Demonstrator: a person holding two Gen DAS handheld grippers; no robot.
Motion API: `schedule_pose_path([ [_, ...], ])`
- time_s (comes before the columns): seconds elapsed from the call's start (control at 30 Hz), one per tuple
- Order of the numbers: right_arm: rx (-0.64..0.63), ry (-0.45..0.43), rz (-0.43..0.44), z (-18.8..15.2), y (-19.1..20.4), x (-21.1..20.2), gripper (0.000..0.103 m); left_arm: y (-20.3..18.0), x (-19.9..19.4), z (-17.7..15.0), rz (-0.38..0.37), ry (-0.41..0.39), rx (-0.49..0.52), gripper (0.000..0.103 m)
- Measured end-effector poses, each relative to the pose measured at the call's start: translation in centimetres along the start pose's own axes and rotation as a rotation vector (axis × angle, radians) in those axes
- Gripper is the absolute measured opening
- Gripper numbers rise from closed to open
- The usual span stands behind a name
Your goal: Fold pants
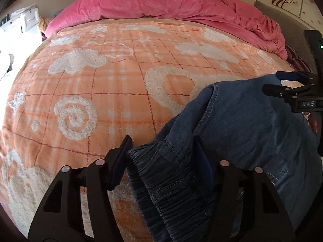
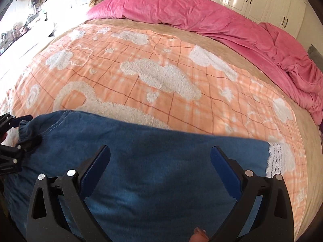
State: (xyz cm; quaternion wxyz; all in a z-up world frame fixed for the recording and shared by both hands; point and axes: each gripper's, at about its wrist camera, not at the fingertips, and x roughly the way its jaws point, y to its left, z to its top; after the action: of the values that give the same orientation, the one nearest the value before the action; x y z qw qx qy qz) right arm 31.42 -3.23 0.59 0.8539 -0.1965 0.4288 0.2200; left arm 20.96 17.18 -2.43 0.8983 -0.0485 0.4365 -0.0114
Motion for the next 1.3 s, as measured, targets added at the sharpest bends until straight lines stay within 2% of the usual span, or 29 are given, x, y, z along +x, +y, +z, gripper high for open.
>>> schedule_pose_path([
  [0.07, -0.033, 0.031, 0.01, 0.5, 0.4, 1.1, 0.099, 0.2, 0.0, -0.1, -0.009, 0.005, -0.006, 0.047],
  [0.23, -0.149, 0.083, 0.031, 1.9, 2.5, 2.8, 0.099, 1.6, -0.8, -0.2, -0.08, -0.013, -0.121, 0.033],
  [0.33, -0.244, 0.084, -0.024, 2.6, 4.1, 3.4, 0.099, 0.9, -1.6, -0.5, -0.058, -0.043, -0.101, 0.03],
  [0.4, -0.277, 0.082, -0.028, 2.9, 4.7, 3.7, 0.099, 0.3, -2.6, -0.7, -0.045, -0.084, -0.083, 0.03],
  [0.53, -0.342, 0.079, -0.004, 3.5, 5.8, 4.3, 0.099, -0.6, -4.4, -0.7, -0.049, -0.166, -0.049, 0.029],
  [0.7, -0.378, 0.09, 0.021, 3.6, 6.3, 5.4, 0.098, -0.2, -4.3, -0.6, -0.058, -0.158, -0.076, 0.029],
  [0.83, -0.345, 0.073, 0.105, 3.2, 6.1, 5.0, 0.096, -0.2, -5.3, -0.8, -0.002, -0.205, -0.067, 0.029],
  [0.93, -0.356, 0.045, 0.179, 3.0, 6.3, 3.7, 0.082, -0.5, -6.2, -0.9, 0.03, -0.258, -0.041, 0.029],
  [1.03, -0.373, 0.012, 0.227, 3.2, 6.7, 2.4, 0.082, -0.9, -6.1, -0.9, 0.066, -0.267, -0.013, 0.029],
  [1.1, -0.407, -0.012, 0.258, 3.5, 7.2, 1.6, 0.076, -0.8, -5.9, -0.9, 0.073, -0.263, -0.014, 0.029],
  [1.17, -0.455, -0.023, 0.262, 3.5, 8.0, 1.4, 0.074, -0.7, -5.9, -0.7, 0.068, -0.266, -0.022, 0.029],
  [1.23, -0.496, 0.005, 0.214, 3.4, 8.9, 2.5, 0.074, -0.6, -6.1, -0.7, 0.056, -0.276, -0.023, 0.029],
  [1.3, -0.485, 0.038, 0.203, 3.2, 9.2, 3.5, 0.062, -0.7, -5.8, -0.8, 0.056, -0.268, -0.012, 0.029],
])
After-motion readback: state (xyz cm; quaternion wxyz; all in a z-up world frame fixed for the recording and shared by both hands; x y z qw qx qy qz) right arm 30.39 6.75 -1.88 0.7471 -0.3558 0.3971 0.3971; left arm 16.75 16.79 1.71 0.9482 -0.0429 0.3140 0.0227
